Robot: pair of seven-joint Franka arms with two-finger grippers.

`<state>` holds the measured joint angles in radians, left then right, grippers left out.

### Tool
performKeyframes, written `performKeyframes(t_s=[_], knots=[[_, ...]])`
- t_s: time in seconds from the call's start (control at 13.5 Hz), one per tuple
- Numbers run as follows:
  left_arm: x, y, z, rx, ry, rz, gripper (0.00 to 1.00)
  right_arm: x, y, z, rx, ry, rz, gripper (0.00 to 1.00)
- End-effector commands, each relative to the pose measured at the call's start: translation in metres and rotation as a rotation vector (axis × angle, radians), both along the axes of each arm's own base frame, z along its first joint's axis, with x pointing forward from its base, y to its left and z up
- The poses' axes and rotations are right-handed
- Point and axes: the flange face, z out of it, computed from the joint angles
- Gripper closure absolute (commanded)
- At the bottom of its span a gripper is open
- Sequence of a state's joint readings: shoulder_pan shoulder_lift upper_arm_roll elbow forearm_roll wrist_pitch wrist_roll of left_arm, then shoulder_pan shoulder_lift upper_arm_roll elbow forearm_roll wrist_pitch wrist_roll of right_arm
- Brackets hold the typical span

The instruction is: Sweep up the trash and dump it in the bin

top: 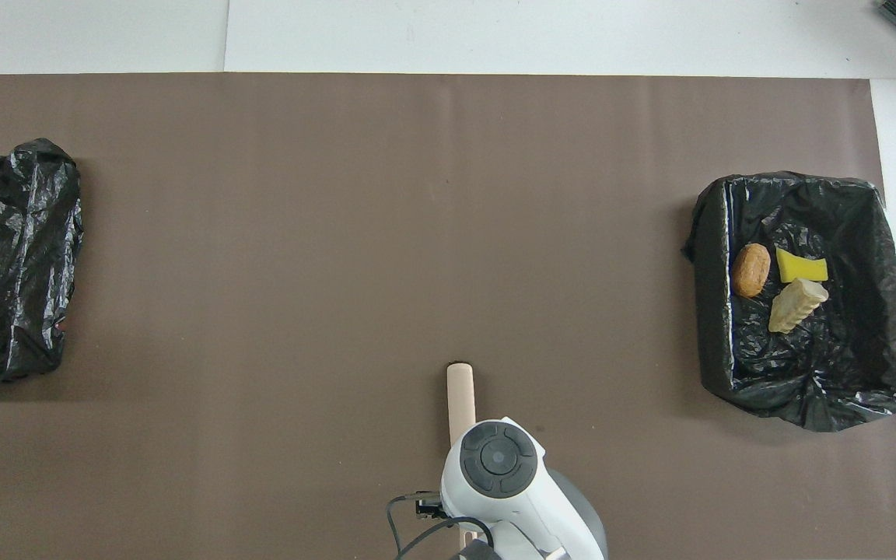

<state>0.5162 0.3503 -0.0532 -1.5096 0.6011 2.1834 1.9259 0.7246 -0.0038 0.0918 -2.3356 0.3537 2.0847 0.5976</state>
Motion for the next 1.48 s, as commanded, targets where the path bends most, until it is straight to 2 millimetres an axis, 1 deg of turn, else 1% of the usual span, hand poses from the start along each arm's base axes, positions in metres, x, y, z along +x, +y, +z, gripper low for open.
performKeyframes(t_s=[0.0,0.15,0.22,0.3,0.44,0.52,0.74,0.89,0.96,1.03,1.11,1.18,1.33,1.4], knots=[[-0.002,-0.021,0.008,0.083,0.0,-0.023,1.0,0.032,-0.004,0.004,0.012,-0.035,0.015,0.0],[-0.005,-0.027,0.023,0.104,-0.007,-0.017,1.0,0.052,-0.014,0.017,-0.007,-0.095,0.017,0.0],[-0.005,-0.033,0.027,0.105,-0.004,-0.018,1.0,0.063,-0.019,0.026,-0.011,-0.128,0.014,0.0],[-0.007,-0.036,0.036,0.131,0.004,-0.021,1.0,0.076,-0.028,0.034,-0.018,-0.158,0.009,0.0],[-0.005,-0.051,0.05,0.181,0.018,-0.045,1.0,0.112,-0.054,0.056,-0.029,-0.229,-0.013,0.0],[-0.006,-0.052,0.057,0.211,0.019,-0.051,1.0,0.129,-0.07,0.064,-0.035,-0.255,-0.03,0.0],[-0.006,-0.051,0.063,0.294,0.035,-0.075,1.0,0.175,-0.118,0.084,-0.044,-0.313,-0.094,0.0],[-0.006,-0.05,0.067,0.314,0.03,-0.074,1.0,0.192,-0.146,0.092,-0.063,-0.343,-0.083,0.0],[-0.005,-0.051,0.071,0.318,0.028,-0.071,1.0,0.201,-0.16,0.099,-0.078,-0.363,-0.096,0.0],[-0.003,-0.058,0.075,0.316,0.025,-0.076,1.0,0.209,-0.173,0.107,-0.096,-0.382,-0.104,0.0],[0.0,-0.069,0.077,0.314,0.026,-0.081,1.0,0.216,-0.186,0.119,-0.12,-0.399,-0.107,0.0],[0.002,-0.078,0.076,0.307,0.039,-0.076,1.0,0.222,-0.2,0.135,-0.146,-0.4,-0.105,0.0],[0.01,-0.105,0.074,0.317,0.044,-0.078,1.0,0.227,-0.224,0.174,-0.159,-0.381,-0.074,0.0],[0.009,-0.108,0.08,0.364,0.044,-0.084,1.0,0.224,-0.241,0.196,-0.156,-0.387,-0.06,0.0]])
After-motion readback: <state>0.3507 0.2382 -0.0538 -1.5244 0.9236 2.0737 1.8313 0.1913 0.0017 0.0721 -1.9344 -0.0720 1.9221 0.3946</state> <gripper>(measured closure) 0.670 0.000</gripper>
